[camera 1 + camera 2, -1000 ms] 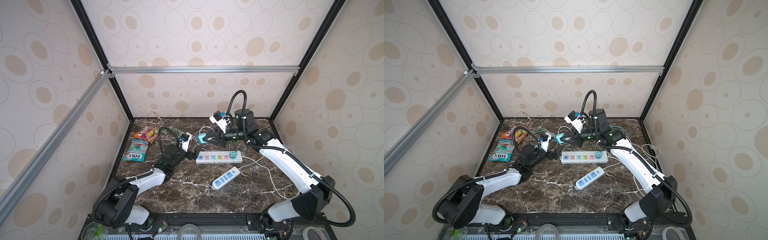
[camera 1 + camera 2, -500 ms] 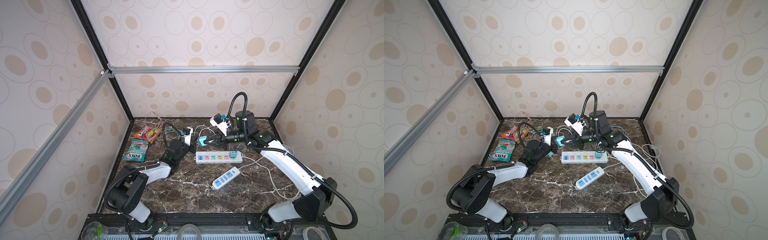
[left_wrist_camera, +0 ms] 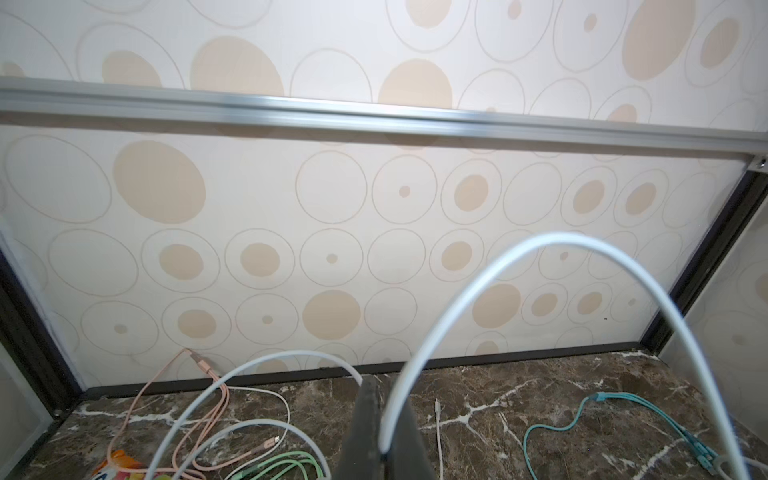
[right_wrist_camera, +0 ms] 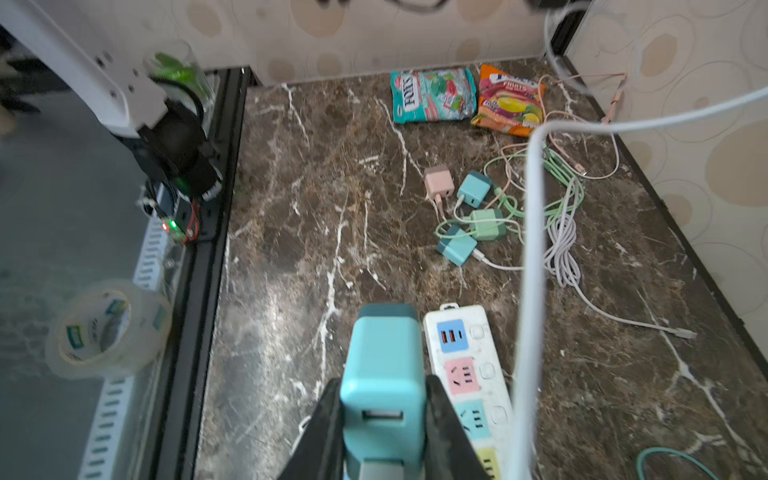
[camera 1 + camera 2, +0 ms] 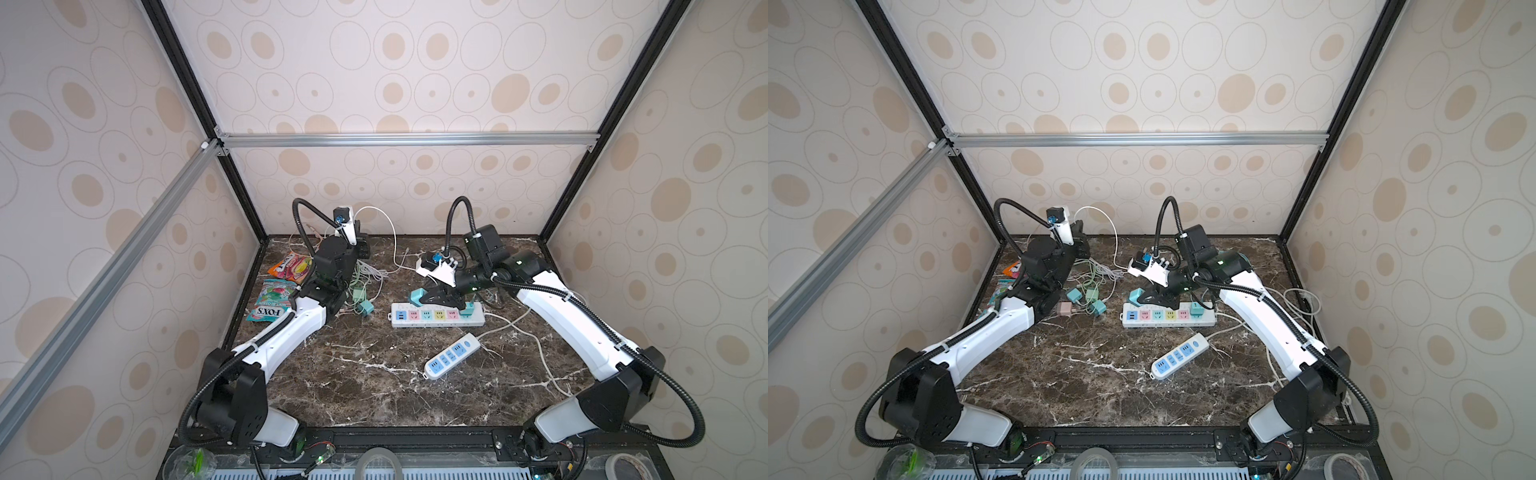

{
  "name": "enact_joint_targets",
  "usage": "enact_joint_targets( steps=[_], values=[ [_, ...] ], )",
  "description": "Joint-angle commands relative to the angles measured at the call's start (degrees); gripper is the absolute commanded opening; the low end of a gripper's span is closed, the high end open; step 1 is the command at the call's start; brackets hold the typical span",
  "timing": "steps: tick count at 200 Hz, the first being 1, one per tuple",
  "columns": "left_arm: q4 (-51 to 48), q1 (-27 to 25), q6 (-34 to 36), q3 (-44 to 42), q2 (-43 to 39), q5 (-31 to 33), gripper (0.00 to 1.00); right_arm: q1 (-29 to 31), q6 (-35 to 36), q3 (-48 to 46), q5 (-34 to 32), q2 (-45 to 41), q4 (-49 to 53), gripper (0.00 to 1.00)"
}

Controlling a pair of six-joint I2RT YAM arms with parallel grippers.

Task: Insert the plug

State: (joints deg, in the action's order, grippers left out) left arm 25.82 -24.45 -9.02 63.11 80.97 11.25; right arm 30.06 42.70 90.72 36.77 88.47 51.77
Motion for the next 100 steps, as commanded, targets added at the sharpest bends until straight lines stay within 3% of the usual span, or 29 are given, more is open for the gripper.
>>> enact_joint_targets(
  steps=[1,32,74,100],
  values=[
    [-6.38,0.36,-0.7,3.09,-3.73,-1.96,0.0,-0.18,14.95,3.52,-7.5,4.46,13.12,0.01],
    [-12.55,0.2,-4.82,3.36,-5.9,-7.51,0.0,-0.76,19.95,7.55,-18.86,11.51,17.78,0.0],
    [-19.19,-2.32,-13.1,3.09,-2.8,-13.05,0.0,-4.54,26.48,13.7,-15.86,18.35,24.76,0.0],
    [-19.36,-4.56,-15.38,2.78,0.37,-13.79,0.0,-6.07,27.55,13.61,-20.79,20.34,22.12,0.0]
  ],
)
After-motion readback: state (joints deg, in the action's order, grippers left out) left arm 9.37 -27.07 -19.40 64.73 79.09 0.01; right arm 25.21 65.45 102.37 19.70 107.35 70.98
